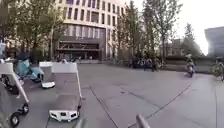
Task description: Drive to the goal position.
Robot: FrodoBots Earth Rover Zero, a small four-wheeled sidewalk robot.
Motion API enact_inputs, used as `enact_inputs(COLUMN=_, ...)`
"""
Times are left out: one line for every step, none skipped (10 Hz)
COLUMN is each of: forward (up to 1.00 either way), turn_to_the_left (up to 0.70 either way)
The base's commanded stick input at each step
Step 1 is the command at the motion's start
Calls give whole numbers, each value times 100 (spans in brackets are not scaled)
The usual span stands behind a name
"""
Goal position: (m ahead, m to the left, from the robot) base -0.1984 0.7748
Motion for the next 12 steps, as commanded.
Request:
enact_inputs(forward=0, turn_to_the_left=-34)
enact_inputs(forward=2, turn_to_the_left=-4)
enact_inputs(forward=8, turn_to_the_left=0)
enact_inputs(forward=44, turn_to_the_left=0)
enact_inputs(forward=45, turn_to_the_left=0)
enact_inputs(forward=45, turn_to_the_left=0)
enact_inputs(forward=45, turn_to_the_left=0)
enact_inputs(forward=45, turn_to_the_left=0)
enact_inputs(forward=45, turn_to_the_left=1)
enact_inputs(forward=45, turn_to_the_left=1)
enact_inputs(forward=45, turn_to_the_left=1)
enact_inputs(forward=45, turn_to_the_left=1)
